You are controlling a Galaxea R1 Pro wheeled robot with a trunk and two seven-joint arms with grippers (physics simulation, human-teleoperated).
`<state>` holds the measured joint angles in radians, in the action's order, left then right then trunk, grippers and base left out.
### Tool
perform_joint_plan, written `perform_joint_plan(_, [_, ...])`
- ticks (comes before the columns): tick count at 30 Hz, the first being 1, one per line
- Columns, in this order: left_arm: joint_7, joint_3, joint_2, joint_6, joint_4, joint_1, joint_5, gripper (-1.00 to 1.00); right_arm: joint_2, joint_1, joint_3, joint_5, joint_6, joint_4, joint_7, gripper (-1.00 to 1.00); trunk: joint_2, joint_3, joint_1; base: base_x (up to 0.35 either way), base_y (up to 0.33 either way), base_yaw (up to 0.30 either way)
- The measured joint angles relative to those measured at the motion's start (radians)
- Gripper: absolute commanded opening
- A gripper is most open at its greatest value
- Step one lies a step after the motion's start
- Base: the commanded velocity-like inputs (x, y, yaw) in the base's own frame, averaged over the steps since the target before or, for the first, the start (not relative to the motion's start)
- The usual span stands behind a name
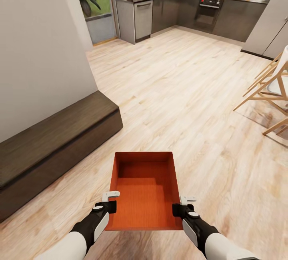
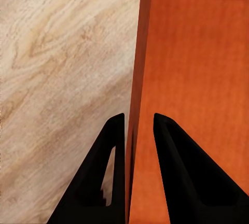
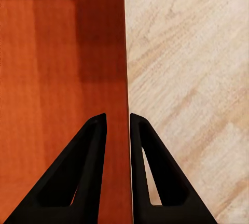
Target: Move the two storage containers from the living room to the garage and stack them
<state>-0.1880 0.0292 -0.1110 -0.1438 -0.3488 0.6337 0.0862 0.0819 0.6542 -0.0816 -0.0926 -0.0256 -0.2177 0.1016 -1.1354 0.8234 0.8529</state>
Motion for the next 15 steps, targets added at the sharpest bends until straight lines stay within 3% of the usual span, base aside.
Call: perform_joint_plan(15, [0.0,0.0,0.0,0.0,0.0,0.0,0.001,-1.0,0.0,0.0,0.001,0.002,0.001,-0.001,-0.002,-1.0,0.105,-0.047,-0.058,0.0,0.0,0.0])
